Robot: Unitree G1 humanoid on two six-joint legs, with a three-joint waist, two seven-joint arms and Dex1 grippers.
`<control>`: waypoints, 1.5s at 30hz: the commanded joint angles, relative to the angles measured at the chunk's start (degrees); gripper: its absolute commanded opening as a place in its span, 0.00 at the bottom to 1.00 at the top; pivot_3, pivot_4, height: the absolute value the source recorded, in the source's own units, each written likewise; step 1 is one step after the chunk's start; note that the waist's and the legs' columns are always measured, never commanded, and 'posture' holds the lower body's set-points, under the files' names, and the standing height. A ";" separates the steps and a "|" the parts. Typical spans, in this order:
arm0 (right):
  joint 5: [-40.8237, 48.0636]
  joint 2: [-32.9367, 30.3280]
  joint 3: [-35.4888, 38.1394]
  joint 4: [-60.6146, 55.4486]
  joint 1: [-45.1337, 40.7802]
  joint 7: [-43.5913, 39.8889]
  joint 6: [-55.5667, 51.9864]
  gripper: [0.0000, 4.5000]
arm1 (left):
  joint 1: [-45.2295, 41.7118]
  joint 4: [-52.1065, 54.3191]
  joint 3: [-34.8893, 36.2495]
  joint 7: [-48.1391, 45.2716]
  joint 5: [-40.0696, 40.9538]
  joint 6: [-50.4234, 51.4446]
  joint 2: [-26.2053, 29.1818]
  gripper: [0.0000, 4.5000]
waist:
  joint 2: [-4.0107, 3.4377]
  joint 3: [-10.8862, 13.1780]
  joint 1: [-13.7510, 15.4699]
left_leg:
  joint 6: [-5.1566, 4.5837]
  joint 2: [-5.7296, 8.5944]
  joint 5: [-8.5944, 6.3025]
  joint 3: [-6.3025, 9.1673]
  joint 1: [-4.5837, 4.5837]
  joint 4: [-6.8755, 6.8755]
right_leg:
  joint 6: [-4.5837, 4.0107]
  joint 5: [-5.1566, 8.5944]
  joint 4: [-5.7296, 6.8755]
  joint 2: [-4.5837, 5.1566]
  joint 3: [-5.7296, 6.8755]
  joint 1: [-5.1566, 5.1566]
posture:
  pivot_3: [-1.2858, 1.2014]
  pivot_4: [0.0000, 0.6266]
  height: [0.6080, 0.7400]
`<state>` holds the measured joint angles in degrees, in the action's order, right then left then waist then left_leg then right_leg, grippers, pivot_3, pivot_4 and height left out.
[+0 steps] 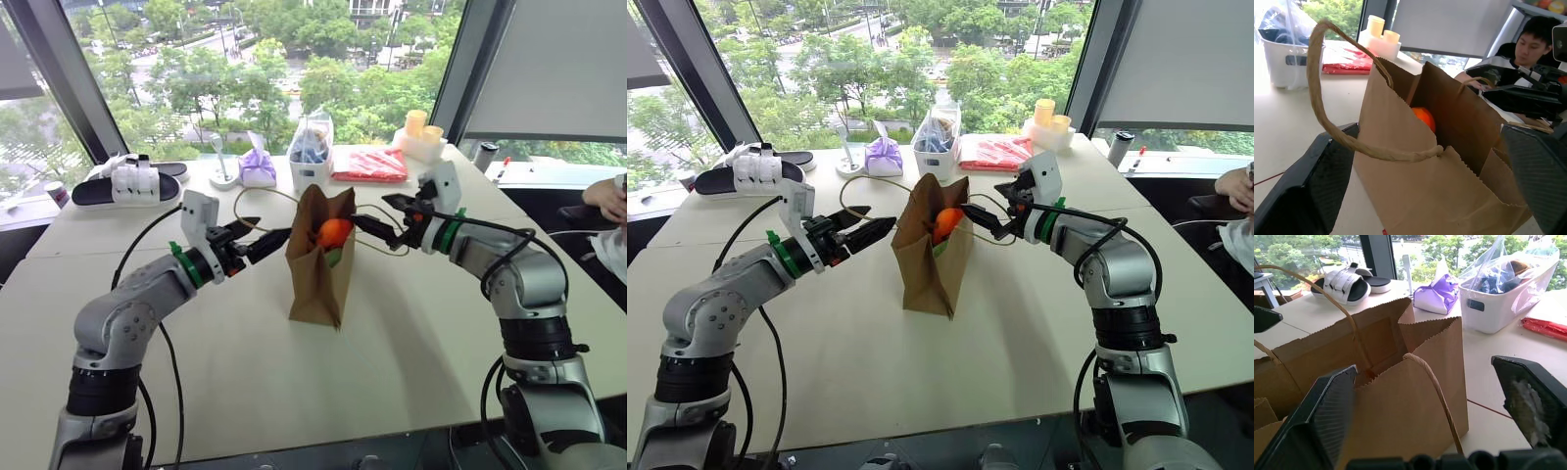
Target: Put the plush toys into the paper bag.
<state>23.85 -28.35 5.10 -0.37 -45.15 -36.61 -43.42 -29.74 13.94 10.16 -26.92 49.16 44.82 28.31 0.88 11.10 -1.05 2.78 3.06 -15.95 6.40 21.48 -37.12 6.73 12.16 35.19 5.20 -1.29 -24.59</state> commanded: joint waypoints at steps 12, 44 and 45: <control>3.74 -5.71 13.23 5.68 -4.06 6.47 1.03 1.00 | 10.45 10.17 0.41 -4.96 2.77 2.50 5.10 0.98 | 0.01 0.00 0.50 | -0.04 0.02 -0.02 -0.01 0.03 -0.01 | -0.01 0.01 -0.07 0.05 0.03 0.06 | 0.52 0.24 1.00; -0.54 10.53 -4.44 -1.46 7.64 8.34 3.66 1.00 | 5.16 6.49 -9.61 -3.55 -9.93 -0.62 -4.09 0.98 | -0.11 0.06 -0.05 | -0.03 -0.03 -0.02 -0.03 -0.02 -0.01 | 0.00 0.00 0.01 -0.03 -0.04 0.00 | 0.52 0.24 1.00; -0.52 10.56 -4.44 -1.51 7.62 8.31 3.68 0.94 | 5.34 6.33 -9.75 -3.07 -10.84 -0.85 -4.20 0.99 | -0.11 0.06 -0.03 | -0.03 -0.03 -0.02 -0.03 -0.02 -0.01 | 0.00 0.00 0.01 -0.04 -0.04 0.00 | 0.52 0.24 1.00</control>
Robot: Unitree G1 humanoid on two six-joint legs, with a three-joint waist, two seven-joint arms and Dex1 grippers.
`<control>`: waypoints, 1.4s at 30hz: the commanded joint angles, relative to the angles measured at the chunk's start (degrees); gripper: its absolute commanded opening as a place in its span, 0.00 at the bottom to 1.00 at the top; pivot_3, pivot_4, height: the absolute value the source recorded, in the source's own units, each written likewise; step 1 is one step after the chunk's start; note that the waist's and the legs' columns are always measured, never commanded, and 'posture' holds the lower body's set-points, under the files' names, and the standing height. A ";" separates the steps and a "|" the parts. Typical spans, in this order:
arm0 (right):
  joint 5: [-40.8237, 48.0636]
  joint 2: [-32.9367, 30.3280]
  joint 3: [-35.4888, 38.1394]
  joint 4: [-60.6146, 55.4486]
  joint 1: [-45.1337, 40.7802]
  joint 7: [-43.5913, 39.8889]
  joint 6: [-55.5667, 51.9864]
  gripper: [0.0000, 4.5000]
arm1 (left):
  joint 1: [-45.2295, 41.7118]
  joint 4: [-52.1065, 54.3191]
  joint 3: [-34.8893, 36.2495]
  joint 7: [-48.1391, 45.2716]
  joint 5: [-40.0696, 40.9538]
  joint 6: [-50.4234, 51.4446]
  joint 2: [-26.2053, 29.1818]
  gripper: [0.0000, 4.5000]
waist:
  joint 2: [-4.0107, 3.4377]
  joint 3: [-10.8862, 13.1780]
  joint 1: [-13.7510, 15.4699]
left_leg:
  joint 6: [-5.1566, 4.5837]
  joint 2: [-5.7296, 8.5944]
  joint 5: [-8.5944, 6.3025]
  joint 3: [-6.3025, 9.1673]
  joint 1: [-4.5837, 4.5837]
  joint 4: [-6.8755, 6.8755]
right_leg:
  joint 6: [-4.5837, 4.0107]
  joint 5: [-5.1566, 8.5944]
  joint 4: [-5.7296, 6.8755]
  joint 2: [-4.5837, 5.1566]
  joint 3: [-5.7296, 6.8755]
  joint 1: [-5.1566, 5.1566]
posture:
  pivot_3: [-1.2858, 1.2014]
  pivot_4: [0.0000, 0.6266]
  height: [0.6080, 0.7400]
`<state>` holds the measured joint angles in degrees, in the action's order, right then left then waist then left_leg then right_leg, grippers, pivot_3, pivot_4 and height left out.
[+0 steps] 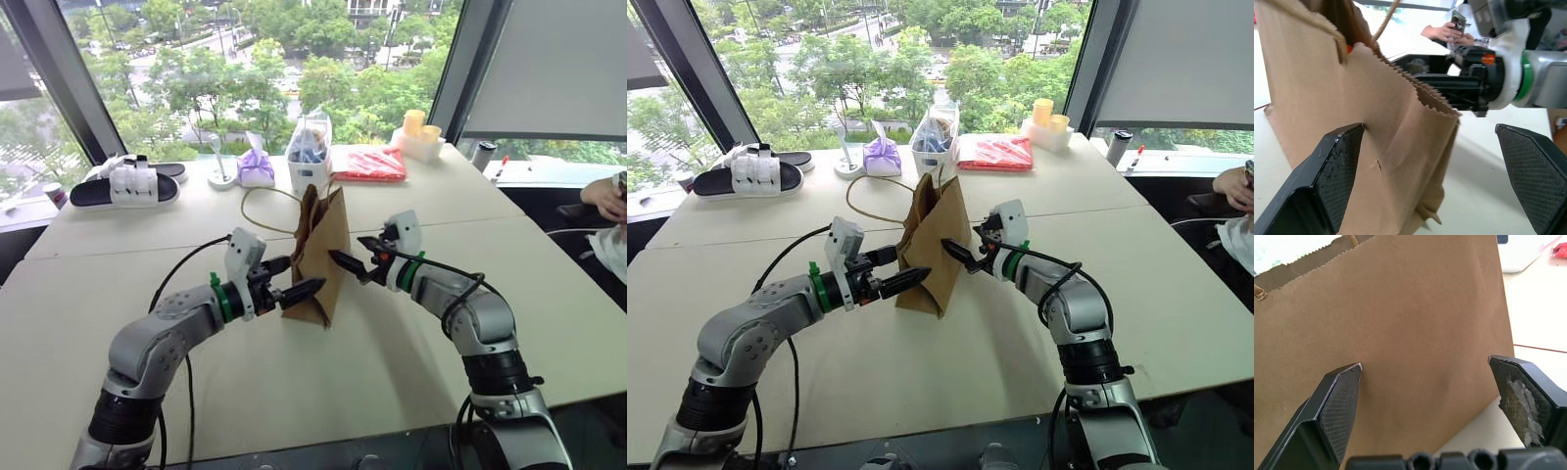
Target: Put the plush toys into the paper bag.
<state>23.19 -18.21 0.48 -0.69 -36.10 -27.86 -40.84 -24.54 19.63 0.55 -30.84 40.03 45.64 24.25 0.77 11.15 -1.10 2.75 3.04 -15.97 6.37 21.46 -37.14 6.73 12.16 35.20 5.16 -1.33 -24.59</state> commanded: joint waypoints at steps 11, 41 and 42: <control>-0.27 0.25 0.07 -1.20 -1.75 -0.63 1.01 0.01 | -0.32 -2.31 -1.50 5.20 -8.24 -3.63 -3.82 0.99 | 0.00 0.00 0.21 | 0.00 0.01 0.00 -0.01 0.01 -0.01 | 0.00 0.00 0.00 0.00 0.00 0.00 | 0.52 0.24 1.00; 9.22 -15.98 11.63 -12.68 5.80 -11.66 -5.53 0.00 | -12.41 -15.33 2.65 -17.46 -3.25 -4.14 3.92 0.02 | 0.00 0.00 0.33 | -0.02 0.02 -0.01 -0.04 0.05 -0.03 | 0.01 0.00 -0.06 0.01 0.04 0.02 | 0.52 0.24 1.00; 10.84 -17.65 13.73 -13.24 6.33 -12.57 -6.46 0.00 | -13.81 -17.59 1.96 -21.60 -3.09 -4.67 5.35 0.02 | 0.01 0.00 0.31 | -0.03 0.02 -0.01 -0.03 0.06 -0.03 | 0.02 0.01 -0.06 0.01 0.04 0.03 | 0.52 0.24 1.00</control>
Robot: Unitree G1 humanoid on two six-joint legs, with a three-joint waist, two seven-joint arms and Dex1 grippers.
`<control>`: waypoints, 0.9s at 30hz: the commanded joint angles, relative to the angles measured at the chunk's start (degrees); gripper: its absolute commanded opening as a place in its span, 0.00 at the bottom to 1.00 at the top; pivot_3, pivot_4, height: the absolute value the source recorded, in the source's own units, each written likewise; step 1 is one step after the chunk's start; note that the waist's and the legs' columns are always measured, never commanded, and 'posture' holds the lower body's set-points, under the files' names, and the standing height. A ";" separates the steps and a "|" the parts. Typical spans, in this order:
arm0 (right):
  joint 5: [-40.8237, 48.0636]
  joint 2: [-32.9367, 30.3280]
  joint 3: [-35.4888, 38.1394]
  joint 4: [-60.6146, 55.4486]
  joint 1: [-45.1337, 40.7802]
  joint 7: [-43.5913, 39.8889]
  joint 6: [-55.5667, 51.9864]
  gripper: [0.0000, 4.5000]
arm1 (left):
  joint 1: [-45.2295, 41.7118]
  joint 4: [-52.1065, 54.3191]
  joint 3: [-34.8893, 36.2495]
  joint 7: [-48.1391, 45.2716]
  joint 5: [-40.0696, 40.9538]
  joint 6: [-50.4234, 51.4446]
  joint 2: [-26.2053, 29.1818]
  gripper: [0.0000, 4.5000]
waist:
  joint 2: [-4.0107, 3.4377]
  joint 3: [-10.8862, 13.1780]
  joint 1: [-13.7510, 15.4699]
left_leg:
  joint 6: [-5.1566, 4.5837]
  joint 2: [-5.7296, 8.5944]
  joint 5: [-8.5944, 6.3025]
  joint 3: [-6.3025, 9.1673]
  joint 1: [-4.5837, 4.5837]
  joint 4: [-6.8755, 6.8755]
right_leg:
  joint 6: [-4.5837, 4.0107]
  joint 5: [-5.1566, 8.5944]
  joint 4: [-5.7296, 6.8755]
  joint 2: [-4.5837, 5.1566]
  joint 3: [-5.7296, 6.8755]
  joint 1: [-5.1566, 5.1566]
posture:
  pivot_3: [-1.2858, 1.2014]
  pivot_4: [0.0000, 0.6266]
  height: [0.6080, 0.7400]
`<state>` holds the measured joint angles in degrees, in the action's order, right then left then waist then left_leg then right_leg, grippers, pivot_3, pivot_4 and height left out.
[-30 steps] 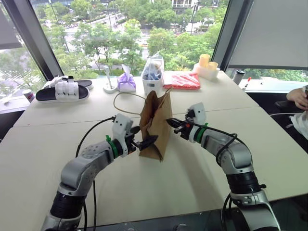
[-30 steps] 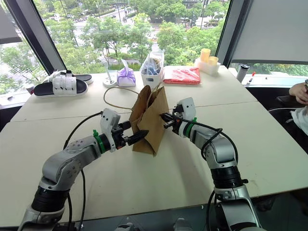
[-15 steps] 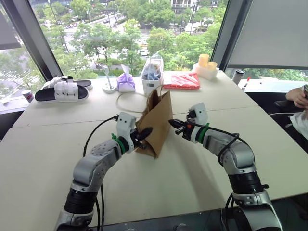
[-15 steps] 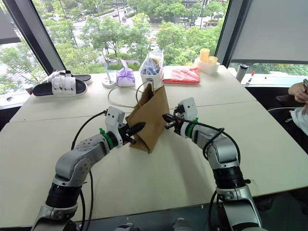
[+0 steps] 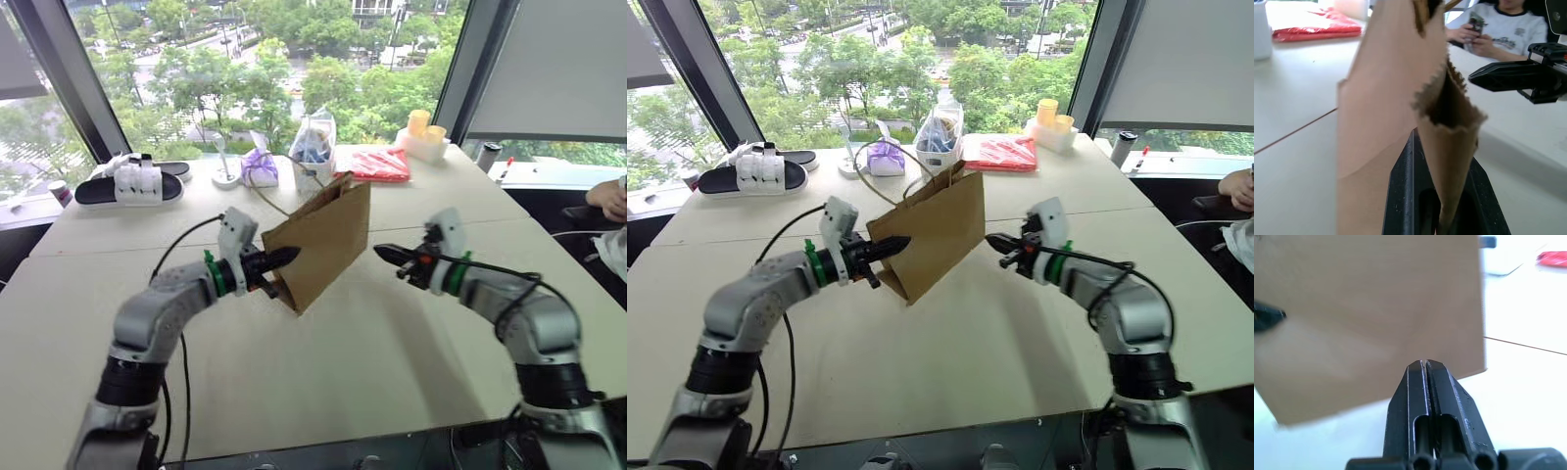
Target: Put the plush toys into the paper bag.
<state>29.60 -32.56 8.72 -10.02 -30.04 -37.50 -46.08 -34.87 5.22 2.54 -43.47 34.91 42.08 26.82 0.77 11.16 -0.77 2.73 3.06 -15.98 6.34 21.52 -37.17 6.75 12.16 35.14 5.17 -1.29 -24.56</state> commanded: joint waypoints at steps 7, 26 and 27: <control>11.08 -11.27 11.60 -8.19 5.26 -8.64 -3.66 0.00 | -12.85 -20.27 -5.51 -28.43 -2.04 -5.04 7.26 0.02 | 0.00 0.00 -0.26 | -0.04 -0.04 -0.02 -0.05 -0.07 0.01 | 0.01 0.01 0.02 -0.01 -0.01 0.03 | 0.52 0.24 1.00; 15.13 -13.17 11.99 -15.84 11.82 -3.69 -4.84 0.00 | -30.02 -60.17 -12.41 -48.92 -22.86 -33.12 5.39 0.73 | 0.05 0.03 -0.10 | -0.10 -0.03 -0.05 -0.02 0.02 -0.06 | 0.05 0.03 0.05 0.00 0.03 0.01 | 0.52 0.24 1.00; 14.59 -13.33 11.07 -15.25 11.65 -4.17 -4.35 0.00 | -29.54 -59.27 -12.15 -49.00 -22.96 -32.69 6.03 0.84 | 0.05 0.03 -0.08 | -0.10 -0.03 -0.05 -0.01 0.02 -0.06 | 0.06 0.03 0.05 0.00 0.04 0.01 | 0.52 0.24 1.00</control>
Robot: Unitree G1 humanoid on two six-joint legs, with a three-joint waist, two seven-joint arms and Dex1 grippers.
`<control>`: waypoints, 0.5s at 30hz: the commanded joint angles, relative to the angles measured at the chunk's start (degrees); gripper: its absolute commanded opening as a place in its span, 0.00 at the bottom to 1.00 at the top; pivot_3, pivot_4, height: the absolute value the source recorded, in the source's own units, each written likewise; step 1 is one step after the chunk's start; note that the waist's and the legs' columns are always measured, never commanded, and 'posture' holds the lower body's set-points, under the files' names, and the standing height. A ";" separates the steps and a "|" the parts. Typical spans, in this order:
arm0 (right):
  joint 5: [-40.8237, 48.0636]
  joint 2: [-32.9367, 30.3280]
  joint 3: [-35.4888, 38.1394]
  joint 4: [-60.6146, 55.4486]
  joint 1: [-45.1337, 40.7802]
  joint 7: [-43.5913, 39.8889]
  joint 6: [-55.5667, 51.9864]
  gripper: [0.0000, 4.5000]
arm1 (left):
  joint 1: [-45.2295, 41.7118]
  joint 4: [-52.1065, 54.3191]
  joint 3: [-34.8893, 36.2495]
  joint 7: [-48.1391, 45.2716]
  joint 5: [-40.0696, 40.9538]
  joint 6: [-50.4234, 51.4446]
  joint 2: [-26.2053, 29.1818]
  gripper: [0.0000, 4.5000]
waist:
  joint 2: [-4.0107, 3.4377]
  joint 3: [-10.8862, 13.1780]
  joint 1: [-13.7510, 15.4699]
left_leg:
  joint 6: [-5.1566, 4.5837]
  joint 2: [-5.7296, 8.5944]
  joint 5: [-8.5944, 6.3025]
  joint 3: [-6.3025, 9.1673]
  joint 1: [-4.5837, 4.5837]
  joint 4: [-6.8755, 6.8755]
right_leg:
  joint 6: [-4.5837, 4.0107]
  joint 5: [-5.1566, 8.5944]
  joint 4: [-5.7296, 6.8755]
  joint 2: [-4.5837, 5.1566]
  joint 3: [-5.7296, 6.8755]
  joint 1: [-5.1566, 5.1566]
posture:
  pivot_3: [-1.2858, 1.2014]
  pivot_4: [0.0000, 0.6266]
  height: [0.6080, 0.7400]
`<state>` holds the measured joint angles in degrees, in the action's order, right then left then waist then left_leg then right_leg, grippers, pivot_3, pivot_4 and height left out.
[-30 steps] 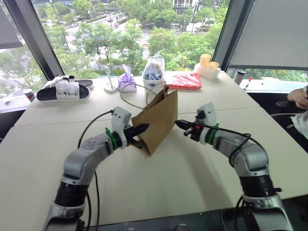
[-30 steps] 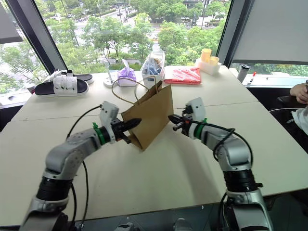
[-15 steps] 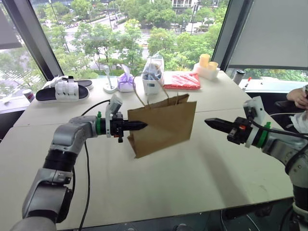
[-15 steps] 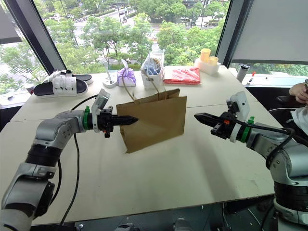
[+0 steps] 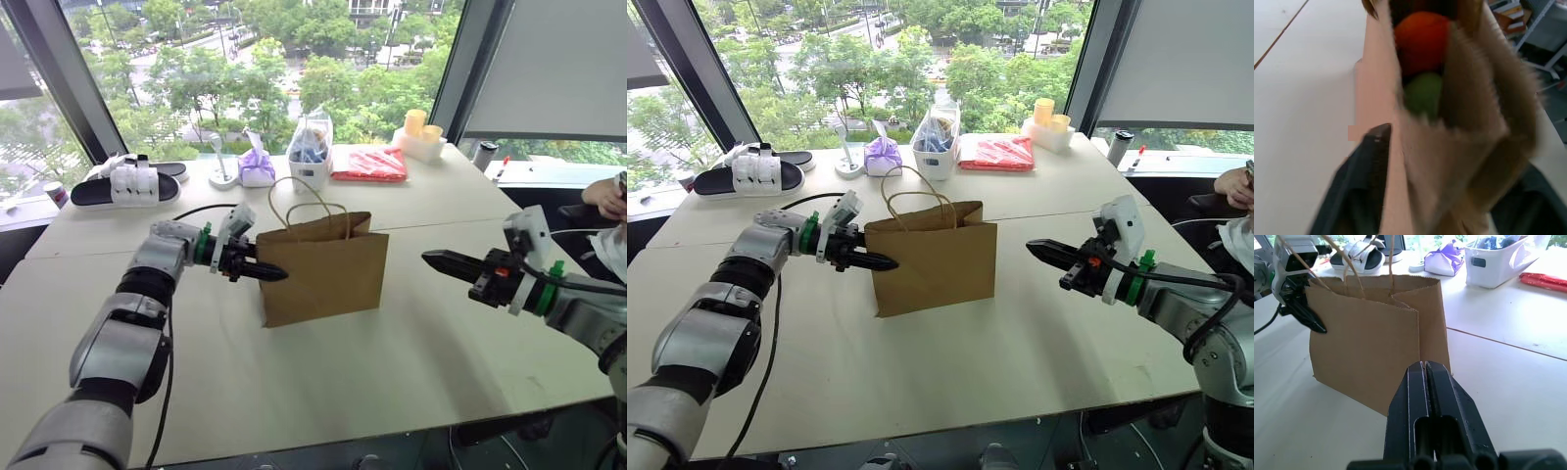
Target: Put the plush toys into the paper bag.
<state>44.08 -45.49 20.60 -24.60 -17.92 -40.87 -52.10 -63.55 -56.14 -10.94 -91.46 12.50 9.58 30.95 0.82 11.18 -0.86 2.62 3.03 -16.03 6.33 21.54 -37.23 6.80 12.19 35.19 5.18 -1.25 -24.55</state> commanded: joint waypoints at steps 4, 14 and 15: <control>-1.64 -0.56 -4.32 0.42 -1.28 -1.99 3.47 0.00 | 1.59 6.44 2.74 -0.67 -0.38 0.83 4.72 0.99 | 0.00 0.00 -0.05 | 0.00 0.00 0.00 0.00 0.00 -0.01 | 0.01 0.01 0.01 0.00 0.00 0.00 | 0.52 0.24 1.00; -7.59 -2.37 -13.41 7.15 -5.98 -10.37 10.34 0.00 | 24.51 49.57 16.56 11.83 12.55 25.52 14.08 0.99 | 0.00 0.01 -0.35 | -0.01 -0.08 -0.01 0.01 -0.02 0.02 | 0.02 0.02 0.10 0.00 -0.04 -0.06 | 0.52 0.24 1.00; -8.15 -2.44 -14.03 7.47 -6.33 -10.78 10.71 0.00 | 27.18 53.39 17.99 13.61 14.06 27.51 14.17 0.99 | 0.00 0.01 -0.17 | -0.01 -0.08 -0.01 0.00 -0.01 0.01 | 0.02 0.02 0.08 0.00 -0.04 -0.06 | 0.52 0.24 1.00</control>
<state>36.52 -46.88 6.62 -16.70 -22.88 -50.45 -42.98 -37.87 -9.75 3.70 -80.74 23.23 33.61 44.42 0.82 11.19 -1.03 2.62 2.94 -16.04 6.35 21.53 -37.23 6.82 12.21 35.28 5.18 -1.28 -24.60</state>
